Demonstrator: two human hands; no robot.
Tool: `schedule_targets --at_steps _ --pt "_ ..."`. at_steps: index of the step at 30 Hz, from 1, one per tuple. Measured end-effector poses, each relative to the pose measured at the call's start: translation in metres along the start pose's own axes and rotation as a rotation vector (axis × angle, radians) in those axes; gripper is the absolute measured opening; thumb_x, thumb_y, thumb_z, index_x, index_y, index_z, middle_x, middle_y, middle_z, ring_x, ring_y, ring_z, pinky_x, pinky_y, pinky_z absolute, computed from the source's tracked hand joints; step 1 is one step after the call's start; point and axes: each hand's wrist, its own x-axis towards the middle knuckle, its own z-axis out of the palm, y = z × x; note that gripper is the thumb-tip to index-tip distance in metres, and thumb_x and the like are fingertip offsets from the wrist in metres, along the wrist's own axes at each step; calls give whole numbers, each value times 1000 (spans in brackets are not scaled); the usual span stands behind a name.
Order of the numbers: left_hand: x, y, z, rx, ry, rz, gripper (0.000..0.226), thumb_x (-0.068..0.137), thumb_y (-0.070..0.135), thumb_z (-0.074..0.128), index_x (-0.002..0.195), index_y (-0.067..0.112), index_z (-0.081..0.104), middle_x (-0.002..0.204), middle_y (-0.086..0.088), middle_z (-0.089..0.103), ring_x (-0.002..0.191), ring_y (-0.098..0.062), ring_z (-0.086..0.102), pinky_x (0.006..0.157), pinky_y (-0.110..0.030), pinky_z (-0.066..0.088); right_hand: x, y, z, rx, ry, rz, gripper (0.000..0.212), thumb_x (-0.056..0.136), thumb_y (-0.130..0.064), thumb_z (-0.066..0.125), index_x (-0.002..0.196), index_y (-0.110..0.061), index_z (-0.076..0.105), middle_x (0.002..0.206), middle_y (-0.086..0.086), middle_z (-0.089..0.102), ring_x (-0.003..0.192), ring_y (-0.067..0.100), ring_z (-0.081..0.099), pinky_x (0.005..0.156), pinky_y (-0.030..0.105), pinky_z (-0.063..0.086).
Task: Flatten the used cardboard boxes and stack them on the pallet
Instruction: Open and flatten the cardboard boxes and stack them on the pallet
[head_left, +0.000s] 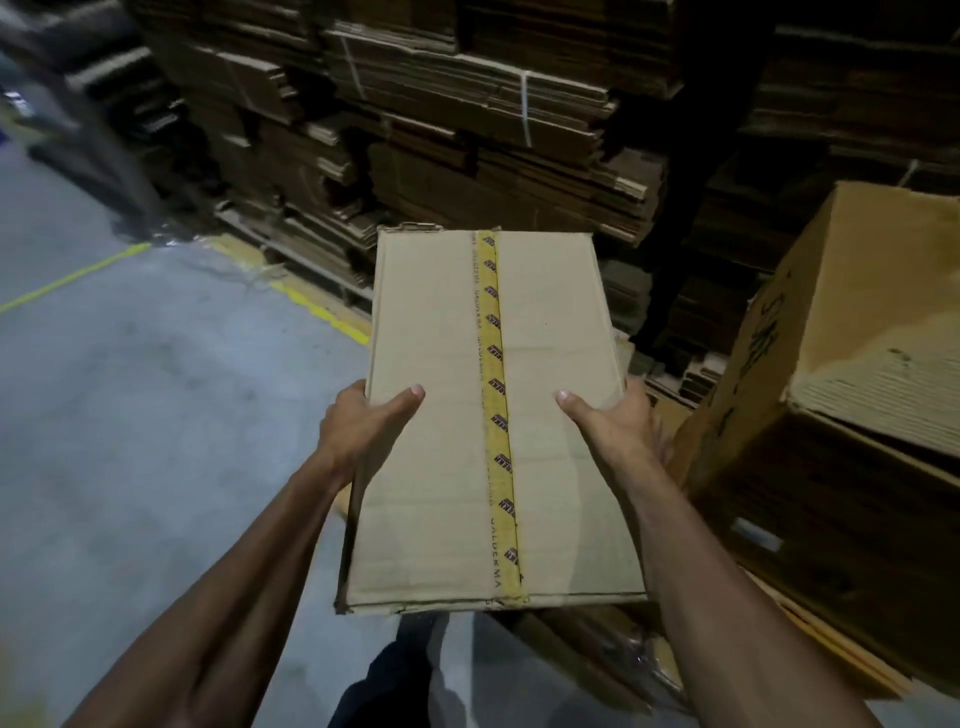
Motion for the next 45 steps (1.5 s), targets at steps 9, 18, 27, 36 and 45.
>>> schedule_targets --at_steps 9,18,27,36,45 --pt "-121 -60 -88 -13 191 -117 55 71 72 67 95 23 65 89 4 70 85 -20 65 74 -36 56 -101 -12 19 -52 -170 -192 90 70 -75 69 140 -26 41 130 9 61 120 36 54 100 46 43" --pt "-219 -158 -150 -125 313 -240 50 74 67 72 95 22 65 90 4 71 88 -21 66 76 -36 54 -200 -9 83 -117 -357 -278 88 69 -75 70 139 -29 41 132 9 59 121 37 53 98 45 43" --pt "-299 -309 -152 -252 302 -510 73 60 75 78 107 24 55 114 9 66 108 -19 63 100 -46 50 -284 67 188 -299 -546 -232 94 71 -75 69 145 -26 39 139 11 55 127 37 51 101 46 43" --pt "-318 -511 -60 -380 350 -732 78 50 75 85 111 31 68 104 10 76 97 -18 73 90 -51 57 -278 211 352 -466 -668 -231 91 73 -75 68 145 -28 37 130 11 61 119 38 55 97 46 43" --pt "-318 -628 42 -419 485 -743 76 58 59 88 121 30 56 113 10 72 102 -12 70 93 -46 56 -254 336 460 -452 -618 -247 95 71 -71 71 148 -34 29 136 10 59 122 40 53 105 51 39"
